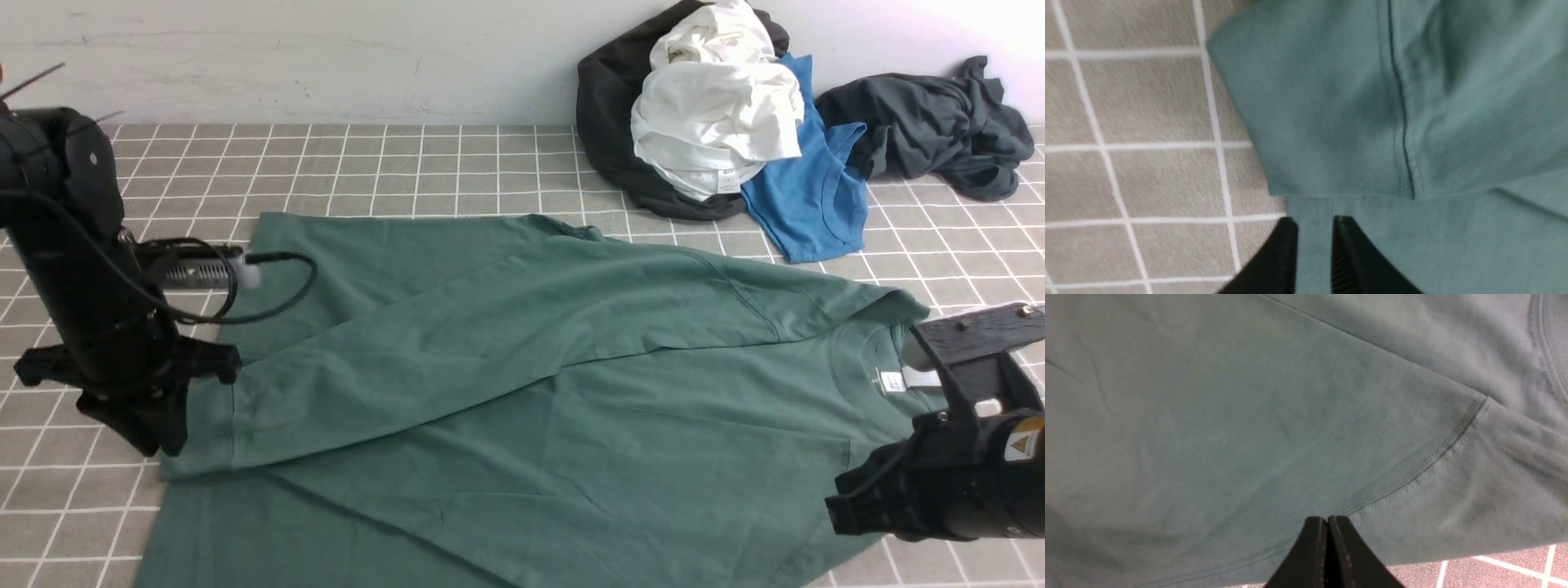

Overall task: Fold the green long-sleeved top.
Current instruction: Use the left arm to drag and drop the cuff onto the cuff closest to the left arm, then use both arms simultaneously to clamp the lower edge of the clothing fabric

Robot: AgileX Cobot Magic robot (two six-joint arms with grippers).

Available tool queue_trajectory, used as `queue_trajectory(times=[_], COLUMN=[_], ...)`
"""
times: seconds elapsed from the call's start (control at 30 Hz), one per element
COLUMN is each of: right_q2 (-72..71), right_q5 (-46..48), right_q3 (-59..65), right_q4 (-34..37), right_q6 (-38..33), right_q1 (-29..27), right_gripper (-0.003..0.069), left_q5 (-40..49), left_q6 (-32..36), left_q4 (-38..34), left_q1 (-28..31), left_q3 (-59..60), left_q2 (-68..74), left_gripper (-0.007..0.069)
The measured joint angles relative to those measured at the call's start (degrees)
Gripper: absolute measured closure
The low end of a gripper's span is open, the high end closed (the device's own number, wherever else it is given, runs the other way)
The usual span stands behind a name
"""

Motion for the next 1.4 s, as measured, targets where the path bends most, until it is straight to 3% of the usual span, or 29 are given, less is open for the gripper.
queue_trajectory(times=[0.03, 0.13, 0.23, 0.47, 0.67, 0.8, 0.9, 1.07, 1.17, 1.4], right_q2=[0.0, -0.49, -1.77, -3.69, -4.17, -4.23, -4.23, -4.29, -4.29, -4.29], right_q5=[0.49, 3.2, 4.97, 5.37, 6.24, 6.24, 6.24, 6.24, 6.24, 6.24], right_q3=[0.0, 0.0, 0.0, 0.0, 0.0, 0.0, 0.0, 0.0, 0.0, 0.0], right_q4=[0.05, 0.11, 0.26, 5.12, 10.13, 12.8, 13.97, 15.18, 15.17, 15.36], right_q6=[-0.86, -3.79, -7.95, -16.94, -23.4, -25.85, -26.91, -29.25, -29.68, -33.19], right_q1=[0.0, 0.0, 0.0, 0.0, 0.0, 0.0, 0.0, 0.0, 0.0, 0.0], right_gripper=[0.0669, 0.0669, 0.0669, 0.0669, 0.0669, 0.0669, 0.0669, 0.0669, 0.0669, 0.0669], left_q5=[-0.06, -0.13, -0.14, -1.83, -11.78, -22.16, -22.59, -24.03, -25.51, -25.74], left_q6=[0.66, 1.27, 3.9, 19.32, 21.54, 19.58, 17.61, 8.76, 3.79, -2.47], left_q4=[0.05, 0.24, 0.74, 7.38, 14.57, 15.54, 15.49, 20.3, 22.99, 26.84], left_q1=[-0.8, -3.72, -8.77, -24.02, -29.52, -29.79, -30.03, -30.37, -30.44, -30.44], left_q3=[1.17, 3.45, 8.12, 28.39, 41.75, 45.62, 46.34, 46.2, 45.81, 44.66], left_q2=[-0.8, -4.7, -10.46, -21.89, -25.31, -25.28, -25.28, -24.53, -24.53, -26.88], left_gripper=[0.0401, 0.0262, 0.0176, 0.0146, 0.0148, 0.02, 0.0277, 0.0509, 0.0595, 0.0627])
